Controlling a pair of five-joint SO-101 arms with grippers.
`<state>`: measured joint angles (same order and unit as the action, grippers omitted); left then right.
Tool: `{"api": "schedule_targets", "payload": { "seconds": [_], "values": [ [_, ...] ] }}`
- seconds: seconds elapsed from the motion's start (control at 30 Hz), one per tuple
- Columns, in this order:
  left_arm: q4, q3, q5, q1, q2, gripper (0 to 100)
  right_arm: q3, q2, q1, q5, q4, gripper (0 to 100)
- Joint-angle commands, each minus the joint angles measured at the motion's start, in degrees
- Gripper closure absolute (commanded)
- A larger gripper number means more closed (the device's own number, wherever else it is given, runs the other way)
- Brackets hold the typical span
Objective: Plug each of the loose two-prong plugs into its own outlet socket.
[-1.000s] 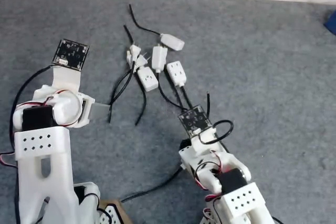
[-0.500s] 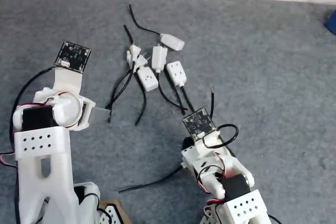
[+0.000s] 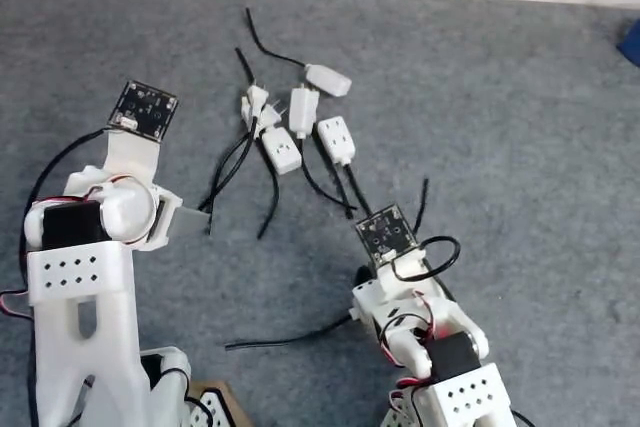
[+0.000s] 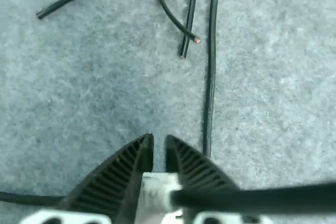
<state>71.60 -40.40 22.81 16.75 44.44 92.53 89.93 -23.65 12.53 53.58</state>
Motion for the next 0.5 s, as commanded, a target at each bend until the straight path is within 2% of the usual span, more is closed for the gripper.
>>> {"api": "schedule_targets", "payload": {
  "seconds": [0.0,0.33,0.47],
  "values": [
    [0.4,0.2,0.6,0.4,1.2,62,-2.8,0.6,1.0,0.5,0.4,86.6],
    [0.4,0.2,0.7,0.4,1.1,62,-7.4,0.6,1.0,-0.9,0.5,85.5],
    [0.4,0.2,0.7,0.4,1.1,62,-8.3,0.7,4.0,-1.0,1.0,85.5]
  ]
}}
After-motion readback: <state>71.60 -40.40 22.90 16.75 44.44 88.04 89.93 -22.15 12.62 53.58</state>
